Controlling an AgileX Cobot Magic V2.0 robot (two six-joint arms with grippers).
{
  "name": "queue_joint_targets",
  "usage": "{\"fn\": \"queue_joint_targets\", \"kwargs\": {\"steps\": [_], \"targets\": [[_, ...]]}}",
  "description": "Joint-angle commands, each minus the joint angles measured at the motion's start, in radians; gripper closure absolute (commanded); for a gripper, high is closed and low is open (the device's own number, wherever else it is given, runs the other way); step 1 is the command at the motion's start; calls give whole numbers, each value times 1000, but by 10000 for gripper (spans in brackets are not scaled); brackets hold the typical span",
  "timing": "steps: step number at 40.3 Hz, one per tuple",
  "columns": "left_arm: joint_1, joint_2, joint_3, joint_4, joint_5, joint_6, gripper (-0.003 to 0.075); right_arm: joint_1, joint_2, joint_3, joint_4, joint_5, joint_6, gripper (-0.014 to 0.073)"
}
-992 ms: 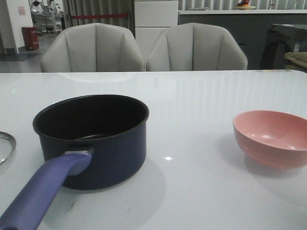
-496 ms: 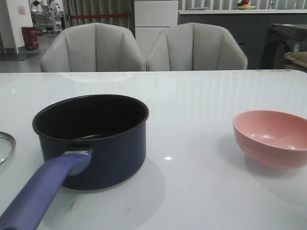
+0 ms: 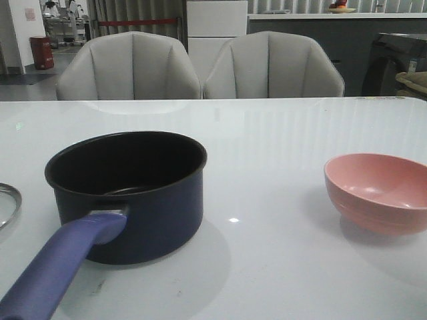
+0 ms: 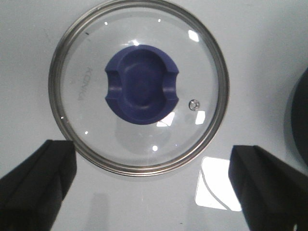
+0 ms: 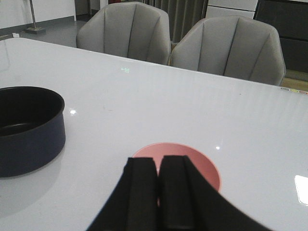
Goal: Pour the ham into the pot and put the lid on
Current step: 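Lower the left gripper onto the purple knob of the glass lid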
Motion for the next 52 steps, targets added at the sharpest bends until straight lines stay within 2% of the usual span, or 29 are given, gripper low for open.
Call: {"fn": "queue_joint_targets", "kwargs": {"steps": [1, 16, 23, 42, 52], "targets": [[5, 21, -64, -21, 2, 18, 48, 2, 10, -27, -7, -79, -7, 453], [11, 228, -237, -37, 149, 21, 49, 2, 10, -27, -7, -79, -7, 453], [11, 289, -289, -46, 172, 21, 49, 2, 10, -27, -7, -79, -7, 453], [51, 313, -293, -58, 152, 21, 49, 2, 10, -27, -7, -79, -7, 453], [52, 316, -293, -60, 171, 88, 49, 2, 10, -27, -7, -79, -7, 453]]}}
